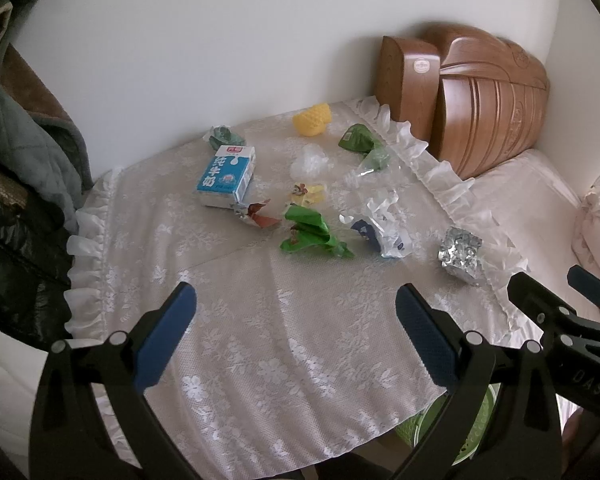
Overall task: Collect trash
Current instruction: 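Grasp the green wrapper with the left tool while the right tool grasps crumpled white paper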
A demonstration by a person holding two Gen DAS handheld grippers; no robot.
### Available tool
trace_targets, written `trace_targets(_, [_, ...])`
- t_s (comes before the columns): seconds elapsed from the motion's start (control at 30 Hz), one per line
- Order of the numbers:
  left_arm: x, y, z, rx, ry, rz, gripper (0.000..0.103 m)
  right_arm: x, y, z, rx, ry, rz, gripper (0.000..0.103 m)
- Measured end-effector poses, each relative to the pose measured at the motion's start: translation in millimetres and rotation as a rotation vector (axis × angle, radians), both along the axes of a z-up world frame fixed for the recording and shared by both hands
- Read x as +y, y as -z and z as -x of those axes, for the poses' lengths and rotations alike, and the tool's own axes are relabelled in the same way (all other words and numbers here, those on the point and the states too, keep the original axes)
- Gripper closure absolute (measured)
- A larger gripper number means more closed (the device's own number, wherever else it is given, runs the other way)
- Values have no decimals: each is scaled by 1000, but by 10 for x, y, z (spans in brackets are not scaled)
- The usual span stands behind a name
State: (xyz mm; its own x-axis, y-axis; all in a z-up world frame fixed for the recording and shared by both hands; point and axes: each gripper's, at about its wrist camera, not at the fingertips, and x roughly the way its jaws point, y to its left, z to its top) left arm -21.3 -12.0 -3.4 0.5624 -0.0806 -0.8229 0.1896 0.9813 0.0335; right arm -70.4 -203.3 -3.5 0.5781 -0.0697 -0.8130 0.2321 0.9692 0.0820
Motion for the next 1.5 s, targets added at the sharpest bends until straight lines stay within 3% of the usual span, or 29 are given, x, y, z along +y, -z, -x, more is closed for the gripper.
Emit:
trace_targets(0.3, [114, 196, -28, 38, -11, -14, 8, -41, 71, 32, 12, 21, 14, 2])
trace_targets(0.63, [365, 880, -88, 233, -51, 12, 8, -466, 755, 208, 146, 130, -67, 2])
trace_targets(0.77, [259, 1008, -179, 254, -16, 7, 8, -583, 995, 294, 169, 140, -102, 2])
trace_targets(0.97, [-52, 1084, -618, 209, 42, -9, 8, -599, 1175, 279, 179, 139, -89, 2])
trace_targets(1.2, [-290, 1298, -1271, 230, -69, 9, 8, -593, 1271, 216, 180, 123, -110, 2])
trace_targets(1.5, [-342, 1437, -1468, 272, -23, 38, 46, -267, 1135, -445, 152, -57, -92, 2])
